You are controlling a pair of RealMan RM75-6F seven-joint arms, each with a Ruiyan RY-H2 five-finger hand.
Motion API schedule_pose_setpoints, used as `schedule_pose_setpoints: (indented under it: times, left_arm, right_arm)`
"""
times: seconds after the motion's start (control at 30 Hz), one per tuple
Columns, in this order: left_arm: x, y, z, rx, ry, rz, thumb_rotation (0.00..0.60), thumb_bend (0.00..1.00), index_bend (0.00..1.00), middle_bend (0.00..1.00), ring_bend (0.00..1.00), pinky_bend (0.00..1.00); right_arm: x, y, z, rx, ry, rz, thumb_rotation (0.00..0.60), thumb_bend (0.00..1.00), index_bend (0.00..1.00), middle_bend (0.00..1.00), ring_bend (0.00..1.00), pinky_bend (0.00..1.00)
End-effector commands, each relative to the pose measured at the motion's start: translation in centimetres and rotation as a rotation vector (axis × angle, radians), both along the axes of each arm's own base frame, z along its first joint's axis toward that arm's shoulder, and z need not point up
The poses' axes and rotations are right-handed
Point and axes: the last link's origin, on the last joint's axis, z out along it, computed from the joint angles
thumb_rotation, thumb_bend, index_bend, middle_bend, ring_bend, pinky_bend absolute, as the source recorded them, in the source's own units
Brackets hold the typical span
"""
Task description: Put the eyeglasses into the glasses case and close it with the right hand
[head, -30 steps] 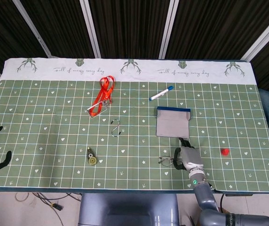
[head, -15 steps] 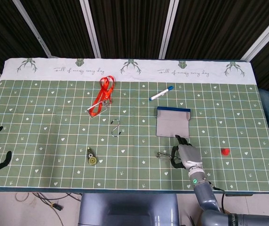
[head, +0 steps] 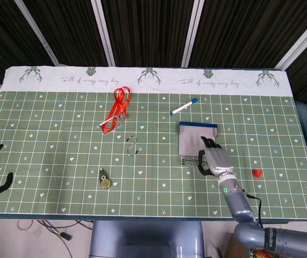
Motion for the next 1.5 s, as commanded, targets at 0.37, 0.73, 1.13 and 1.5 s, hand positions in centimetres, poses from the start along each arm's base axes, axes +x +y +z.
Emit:
schedule_pose_setpoints:
  times: [0.37, 0.73, 1.13, 1.5]
  left_arm:
    - [0.0, 0.1, 0.0, 0.004, 0.005, 0.005, 0.600, 0.39, 0.10, 0.00, 0.00, 0.00]
    - [0.0, 0.1, -0.1, 0.008, 0.010, 0.012, 0.600, 0.39, 0.10, 0.00, 0.00, 0.00]
    - [0.0, 0.1, -0.1, 0.008, 0.017, 0.018, 0.600, 0.39, 0.10, 0.00, 0.00, 0.00]
    - [-0.1, 0.1, 0.0, 0.008, 0.016, 0.018, 0.600, 0.39, 0.10, 0.00, 0.00, 0.00]
  right_arm:
    - [-0.2, -6.6, 1.1, -0.044, 0.064, 0.122, 0.600, 0.47, 0.66, 0.00, 0.00, 0.17]
    - [-1.5, -9.7, -0.2, -0.014, 0.087, 0.096, 0.600, 0.47, 0.66, 0.00, 0.00, 0.17]
    - [-1.2, -10.9, -1.6, 0.001, 0.072, 0.100, 0.600, 0.47, 0.66, 0.00, 0.00, 0.17]
    - [-0.8, -11.9, -2.3, -0.011, 0.055, 0.082, 0.600, 0.47, 0.66, 0.00, 0.00, 0.17]
